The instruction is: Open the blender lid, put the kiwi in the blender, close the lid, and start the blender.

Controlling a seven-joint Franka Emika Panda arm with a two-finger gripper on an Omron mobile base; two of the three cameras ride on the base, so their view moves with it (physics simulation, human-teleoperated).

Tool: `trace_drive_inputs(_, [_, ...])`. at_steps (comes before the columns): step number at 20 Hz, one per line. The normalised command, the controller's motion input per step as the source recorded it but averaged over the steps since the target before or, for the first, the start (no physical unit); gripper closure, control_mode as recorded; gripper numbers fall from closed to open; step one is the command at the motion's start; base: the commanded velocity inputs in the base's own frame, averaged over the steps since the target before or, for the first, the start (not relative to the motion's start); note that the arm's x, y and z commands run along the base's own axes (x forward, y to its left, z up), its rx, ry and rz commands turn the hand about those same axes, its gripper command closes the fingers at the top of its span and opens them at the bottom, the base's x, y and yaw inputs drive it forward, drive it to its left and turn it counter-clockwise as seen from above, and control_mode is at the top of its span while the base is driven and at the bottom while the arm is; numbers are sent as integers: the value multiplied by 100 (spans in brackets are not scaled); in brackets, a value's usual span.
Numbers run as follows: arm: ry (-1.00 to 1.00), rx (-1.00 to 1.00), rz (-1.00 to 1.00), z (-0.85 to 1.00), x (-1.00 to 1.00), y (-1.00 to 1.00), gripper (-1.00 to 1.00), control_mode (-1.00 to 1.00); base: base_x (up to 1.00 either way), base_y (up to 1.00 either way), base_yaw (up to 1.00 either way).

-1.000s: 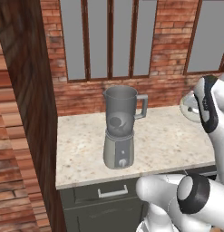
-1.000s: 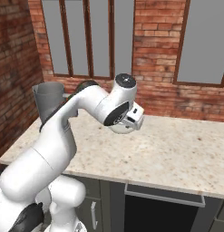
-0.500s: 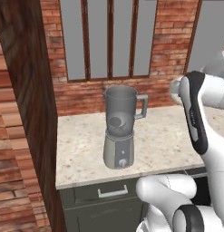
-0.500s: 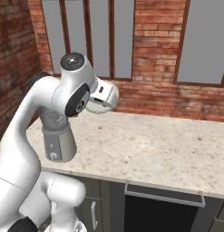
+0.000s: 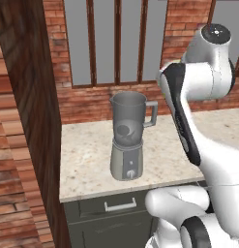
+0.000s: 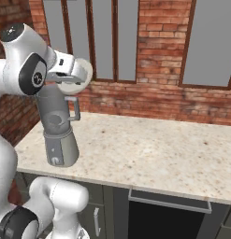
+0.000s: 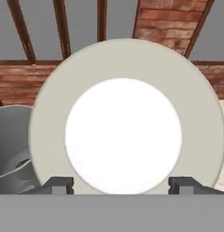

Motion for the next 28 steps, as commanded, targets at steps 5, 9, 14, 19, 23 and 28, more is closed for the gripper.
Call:
trace_drive_inputs(5, [24, -18, 9, 40, 0, 88, 100, -100, 0, 0, 0])
trace_drive_inputs(9, [29, -12, 10, 4, 8, 53, 100, -100, 0, 0, 0])
trace_drive_inputs(14, [25, -1, 9, -5, 12, 7, 100, -100, 0, 0, 0])
trace_drive_inputs(19, [14, 3, 8, -20, 13, 5, 100, -100, 0, 0, 0])
trace_drive_inputs(23, [10, 1, 8, -25, 6, 8, 100, -100, 0, 0, 0])
trace_drive_inputs(28, [1, 0, 6, -16, 0, 6, 100, -100, 0, 0, 0])
